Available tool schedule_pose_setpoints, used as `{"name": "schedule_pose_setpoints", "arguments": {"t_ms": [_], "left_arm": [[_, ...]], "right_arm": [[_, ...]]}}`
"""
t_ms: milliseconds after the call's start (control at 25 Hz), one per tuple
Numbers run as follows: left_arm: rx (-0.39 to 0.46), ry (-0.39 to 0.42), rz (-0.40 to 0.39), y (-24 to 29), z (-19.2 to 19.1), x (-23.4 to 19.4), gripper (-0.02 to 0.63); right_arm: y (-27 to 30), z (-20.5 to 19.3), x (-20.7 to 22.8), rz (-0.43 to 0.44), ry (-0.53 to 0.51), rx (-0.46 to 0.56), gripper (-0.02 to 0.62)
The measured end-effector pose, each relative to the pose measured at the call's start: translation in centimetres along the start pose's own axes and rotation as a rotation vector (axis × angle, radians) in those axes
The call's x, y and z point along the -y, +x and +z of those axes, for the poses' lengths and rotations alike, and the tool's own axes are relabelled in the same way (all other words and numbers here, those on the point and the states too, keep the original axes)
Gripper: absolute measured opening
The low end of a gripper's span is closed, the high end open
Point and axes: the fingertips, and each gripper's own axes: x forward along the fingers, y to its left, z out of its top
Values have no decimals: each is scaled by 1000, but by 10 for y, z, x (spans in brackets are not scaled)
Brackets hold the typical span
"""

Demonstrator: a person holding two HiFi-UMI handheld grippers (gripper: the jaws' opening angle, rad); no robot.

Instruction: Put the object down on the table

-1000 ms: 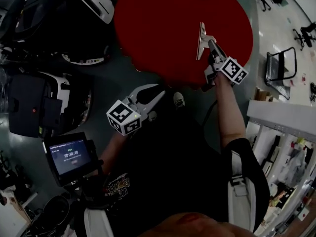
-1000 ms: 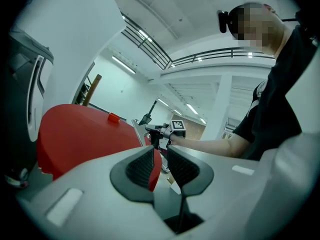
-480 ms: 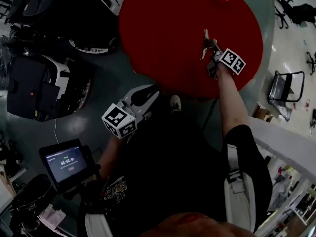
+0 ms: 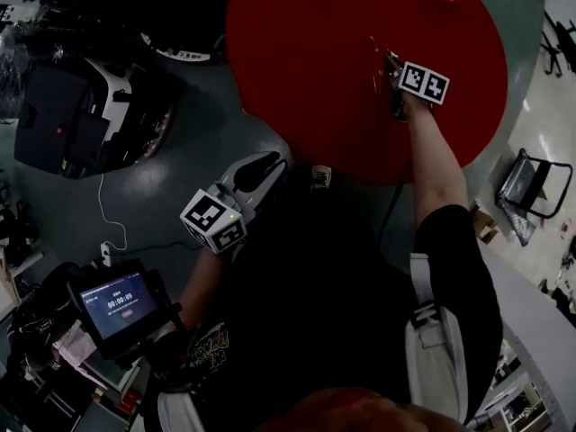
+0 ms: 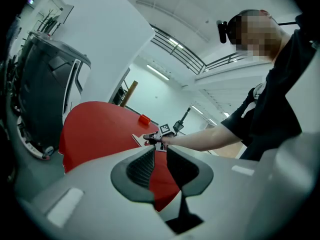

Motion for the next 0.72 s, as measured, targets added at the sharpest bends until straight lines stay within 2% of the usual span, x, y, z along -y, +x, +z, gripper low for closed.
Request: {"name": "schedule_pose_setpoints", "arguments": {"t_ms": [120, 320, 480, 520, 600, 640, 680, 720], "left_arm": [[8, -7, 21, -1, 1, -3, 75], [22, -21, 36, -1, 5, -6, 75], [23, -32, 25, 1, 5, -4, 75], [20, -32, 20, 2, 5, -3, 74], [14, -34, 4, 4, 4, 1, 75], [10, -35, -5, 5, 4, 3, 74], [6, -34, -14, 6, 3, 5, 74], [1, -32, -22, 7, 3, 7, 74]], "right_arm": [[12, 2, -7, 12, -80, -52, 20], [15, 7, -1, 17, -51, -47, 31], [10, 6, 6, -25, -67, -34, 49], [8, 5, 8, -40, -69, -37, 62], [2, 2, 14, -62, -62, -37, 165], [-2, 2, 17, -73, -54, -28, 159], [-8, 2, 21, -83, -42, -12, 122], [-14, 3, 24, -92, -27, 7, 121]]}}
